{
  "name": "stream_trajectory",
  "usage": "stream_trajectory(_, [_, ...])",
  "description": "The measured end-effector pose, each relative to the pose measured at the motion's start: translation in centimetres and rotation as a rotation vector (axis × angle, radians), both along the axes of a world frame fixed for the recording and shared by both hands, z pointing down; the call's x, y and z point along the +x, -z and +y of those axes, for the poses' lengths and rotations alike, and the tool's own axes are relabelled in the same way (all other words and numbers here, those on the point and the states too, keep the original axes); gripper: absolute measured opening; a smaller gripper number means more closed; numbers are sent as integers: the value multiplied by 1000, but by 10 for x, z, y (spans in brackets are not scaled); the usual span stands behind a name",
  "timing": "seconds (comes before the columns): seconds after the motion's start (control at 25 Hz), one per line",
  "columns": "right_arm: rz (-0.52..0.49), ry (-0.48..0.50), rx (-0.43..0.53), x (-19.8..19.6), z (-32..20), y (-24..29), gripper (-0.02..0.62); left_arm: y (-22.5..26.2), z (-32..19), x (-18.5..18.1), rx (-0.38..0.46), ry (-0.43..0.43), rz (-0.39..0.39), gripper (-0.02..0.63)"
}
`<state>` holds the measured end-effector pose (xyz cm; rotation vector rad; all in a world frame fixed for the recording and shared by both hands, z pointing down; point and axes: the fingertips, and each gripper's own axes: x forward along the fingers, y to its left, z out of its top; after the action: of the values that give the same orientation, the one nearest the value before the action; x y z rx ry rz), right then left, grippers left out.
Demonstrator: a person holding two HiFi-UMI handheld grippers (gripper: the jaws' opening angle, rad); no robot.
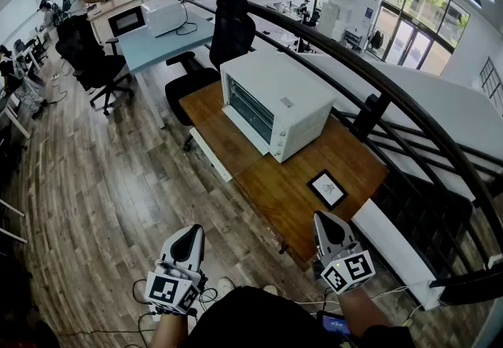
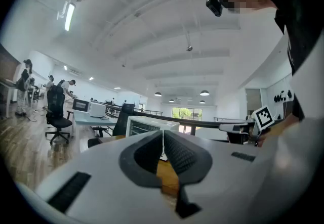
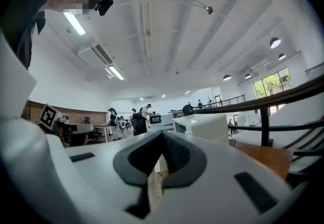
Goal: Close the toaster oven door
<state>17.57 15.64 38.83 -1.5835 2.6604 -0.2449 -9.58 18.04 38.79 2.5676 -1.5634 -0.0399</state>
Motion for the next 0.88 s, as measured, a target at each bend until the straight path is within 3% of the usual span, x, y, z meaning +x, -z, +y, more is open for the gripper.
stream_trajectory(0.24, [-7,8,5,4,3,1,-3,1,-3,6,-3,5,-2,14])
stream_trajectory(0.52, [-7,-9,-4,36,9,-2,-3,-6,-2,23,-20,20,-6,14])
stream_trajectory(0.88, [-7,51,-11,49,14,-9,-2,-5,8,58,-2,43,-31,14])
